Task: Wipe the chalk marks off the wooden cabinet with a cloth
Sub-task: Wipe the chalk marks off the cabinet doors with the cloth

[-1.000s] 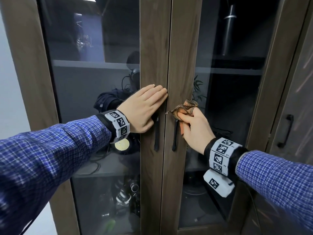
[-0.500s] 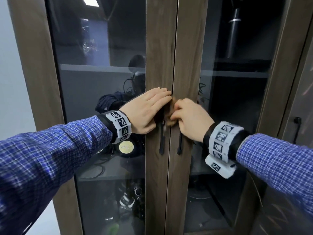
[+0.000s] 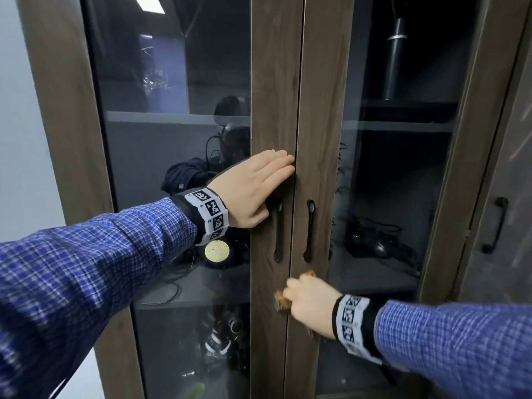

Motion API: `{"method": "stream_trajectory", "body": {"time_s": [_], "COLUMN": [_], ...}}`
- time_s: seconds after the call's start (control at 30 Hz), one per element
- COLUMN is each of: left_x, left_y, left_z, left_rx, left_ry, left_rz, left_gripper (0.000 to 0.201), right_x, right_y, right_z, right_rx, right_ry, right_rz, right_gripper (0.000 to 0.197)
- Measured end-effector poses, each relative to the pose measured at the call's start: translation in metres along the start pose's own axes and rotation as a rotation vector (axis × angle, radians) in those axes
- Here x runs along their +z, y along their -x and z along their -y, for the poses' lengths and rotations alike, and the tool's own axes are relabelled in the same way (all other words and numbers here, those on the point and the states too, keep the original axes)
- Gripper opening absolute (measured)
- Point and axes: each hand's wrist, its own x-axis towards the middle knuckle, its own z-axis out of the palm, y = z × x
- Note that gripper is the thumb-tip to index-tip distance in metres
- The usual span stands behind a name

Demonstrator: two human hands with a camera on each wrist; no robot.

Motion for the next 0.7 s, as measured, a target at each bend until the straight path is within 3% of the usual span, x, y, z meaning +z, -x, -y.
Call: {"method": "stream_trajectory", "body": {"time_s": [0.07, 0.2, 0.27, 0.37, 0.63, 0.7], "left_x": [-0.001, 0.003, 0.004, 0.006, 0.011, 0.013], "left_y": [0.0, -0.001, -0.002, -0.004, -0.004, -0.003], "left_z": [0.0, -0.004, -0.007, -0.009, -0.011, -0.01], "left_rx": [0.005, -0.007, -0.017, -0.036, -0.049, -0.047], "left_ry": [-0.017, -0.042, -0.053, -0.068, -0.064, -0.057], "left_rz": [0.011, 0.012, 0.014, 0.02, 0.012, 0.012], "left_gripper": [0.084, 0.082, 0.082, 0.082, 0.081, 0.08], "right_x": [0.012, -0.029, -0.049, -0.041, 0.052, 0.052], "right_y": [0.002, 0.001, -0.001, -0.003, -0.012, -0.013], "right_z": [0.005, -0.038, -0.049, -0.025, 0.076, 0.071], "right_rx": [0.016, 0.16, 0.19, 0.214, 0.118, 0.087], "right_ry": [0.001, -0.102, -0.108, -0.159, -0.262, -0.265], "right_rz": [-0.037, -0.396, -0.501, -0.464, -0.206, -0.287], "right_gripper": [0.016, 0.013, 0.008, 0.014, 0.019, 0.019]}}
